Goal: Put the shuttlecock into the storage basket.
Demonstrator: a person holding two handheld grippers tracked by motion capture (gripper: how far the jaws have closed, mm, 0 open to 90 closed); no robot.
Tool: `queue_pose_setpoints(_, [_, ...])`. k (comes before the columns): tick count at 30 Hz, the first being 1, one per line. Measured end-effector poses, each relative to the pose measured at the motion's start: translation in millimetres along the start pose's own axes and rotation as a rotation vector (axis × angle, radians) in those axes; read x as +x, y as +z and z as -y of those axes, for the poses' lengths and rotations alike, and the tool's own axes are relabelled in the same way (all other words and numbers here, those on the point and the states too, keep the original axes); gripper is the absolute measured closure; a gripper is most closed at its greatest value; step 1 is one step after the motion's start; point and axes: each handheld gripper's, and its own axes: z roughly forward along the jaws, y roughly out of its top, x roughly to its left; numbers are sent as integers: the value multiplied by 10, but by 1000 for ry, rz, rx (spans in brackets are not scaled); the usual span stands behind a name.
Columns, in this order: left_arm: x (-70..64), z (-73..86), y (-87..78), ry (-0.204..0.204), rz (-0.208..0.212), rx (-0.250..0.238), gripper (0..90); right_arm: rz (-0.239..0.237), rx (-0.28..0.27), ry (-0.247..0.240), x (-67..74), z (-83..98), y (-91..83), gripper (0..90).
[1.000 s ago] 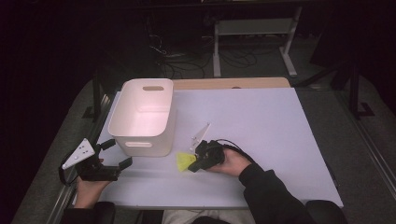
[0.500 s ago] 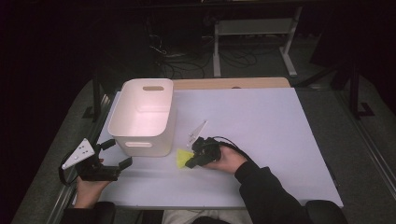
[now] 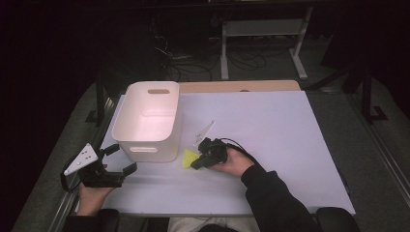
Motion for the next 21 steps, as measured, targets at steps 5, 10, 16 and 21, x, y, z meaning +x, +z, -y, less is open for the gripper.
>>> queue_pose_setpoints(5, [-1, 0, 0, -1, 1, -1, 0, 14, 2, 5, -29, -26, 13, 888])
queue_pose_setpoints(10, [-1, 0, -2, -1, 0, -2, 0, 16, -9, 27, -85, -38, 17, 888])
queue_pose_setpoints(16, [-1, 0, 0, -2, 3, -1, 0, 36, -7, 41, -151, -50, 7, 888])
queue_pose_setpoints(21, [-1, 0, 0, -2, 4, -1, 0, 45, -7, 61, -202, -28, 13, 888])
